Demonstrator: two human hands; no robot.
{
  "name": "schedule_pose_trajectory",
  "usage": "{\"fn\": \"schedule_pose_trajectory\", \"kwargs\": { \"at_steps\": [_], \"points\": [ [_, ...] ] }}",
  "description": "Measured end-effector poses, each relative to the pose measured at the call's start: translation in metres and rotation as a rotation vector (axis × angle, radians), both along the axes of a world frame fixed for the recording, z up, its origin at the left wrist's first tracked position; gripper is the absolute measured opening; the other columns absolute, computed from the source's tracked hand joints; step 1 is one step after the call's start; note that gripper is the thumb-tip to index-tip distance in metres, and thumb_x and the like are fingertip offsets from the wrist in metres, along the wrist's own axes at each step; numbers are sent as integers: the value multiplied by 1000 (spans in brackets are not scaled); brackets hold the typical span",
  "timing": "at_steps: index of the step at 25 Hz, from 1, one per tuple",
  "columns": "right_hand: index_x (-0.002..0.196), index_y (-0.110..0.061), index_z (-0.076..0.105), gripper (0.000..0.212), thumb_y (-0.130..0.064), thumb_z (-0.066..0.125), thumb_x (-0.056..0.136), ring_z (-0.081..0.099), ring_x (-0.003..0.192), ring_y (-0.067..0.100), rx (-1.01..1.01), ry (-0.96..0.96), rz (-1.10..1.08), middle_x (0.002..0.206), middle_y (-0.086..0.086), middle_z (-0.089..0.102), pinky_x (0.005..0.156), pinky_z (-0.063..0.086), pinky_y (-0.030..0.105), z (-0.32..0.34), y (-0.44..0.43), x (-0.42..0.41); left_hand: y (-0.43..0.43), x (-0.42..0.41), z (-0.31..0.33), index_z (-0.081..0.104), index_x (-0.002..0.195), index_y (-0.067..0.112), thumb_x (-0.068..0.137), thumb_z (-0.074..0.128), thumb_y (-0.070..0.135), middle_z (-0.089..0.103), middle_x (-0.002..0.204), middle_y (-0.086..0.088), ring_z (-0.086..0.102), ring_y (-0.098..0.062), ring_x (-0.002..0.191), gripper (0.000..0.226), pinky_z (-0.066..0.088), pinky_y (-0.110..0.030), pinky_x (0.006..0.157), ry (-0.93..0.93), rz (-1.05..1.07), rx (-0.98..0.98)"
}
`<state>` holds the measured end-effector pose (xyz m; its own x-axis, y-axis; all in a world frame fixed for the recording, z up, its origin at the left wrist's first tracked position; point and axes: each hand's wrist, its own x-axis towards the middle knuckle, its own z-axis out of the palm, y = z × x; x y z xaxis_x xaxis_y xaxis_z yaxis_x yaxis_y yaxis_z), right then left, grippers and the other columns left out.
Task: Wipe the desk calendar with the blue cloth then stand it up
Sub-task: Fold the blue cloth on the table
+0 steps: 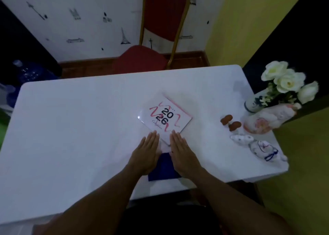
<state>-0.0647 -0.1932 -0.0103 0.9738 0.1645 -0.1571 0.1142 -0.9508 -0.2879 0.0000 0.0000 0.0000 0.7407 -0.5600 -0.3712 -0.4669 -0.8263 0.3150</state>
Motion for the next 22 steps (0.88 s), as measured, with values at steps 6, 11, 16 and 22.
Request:
{"fn": "schedule_pose_trajectory", "kwargs": {
  "at_steps": [6, 11, 16, 22],
  "points": [
    [162, -2, 18, 70, -42, 34, 107, 14, 159, 29, -34, 27, 165, 171, 16, 13, 127, 22, 48, -24, -3, -43, 26, -62, -25, -11, 165, 14, 98, 13, 75, -19, 172, -6, -14, -22, 161, 94, -6, -41, 131, 17, -83, 116],
    [160, -4, 28, 81, -60, 39, 103, 29, 155, 29, -92, 69, 294, 168, 15, 27, 125, 28, 48, -28, -15, -47, 35, -61, -33, -15, 163, 8, 102, 21, 70, -24, 168, -11, -16, -27, 160, 94, 0, -45, 134, 14, -140, 210],
    [155, -2, 40, 68, -39, 54, 101, 40, 149, 32, -87, 25, 248, 162, 19, 40, 121, 37, 50, -25, -8, -44, 27, -58, -14, 49, 150, -3, 97, 69, 31, 45, 157, -23, 50, -33, 145, 66, 41, -46, 120, -104, -155, 77],
    [145, 0, 56, 65, -21, 79, 88, 54, 140, 31, 83, -44, 197, 150, 19, 56, 114, 46, 47, -17, 29, -27, 36, -45, -18, -1, 166, 12, 111, 22, 47, -4, 175, -7, 0, -18, 164, 69, -5, -26, 127, 164, -28, -14]
  ]
}}
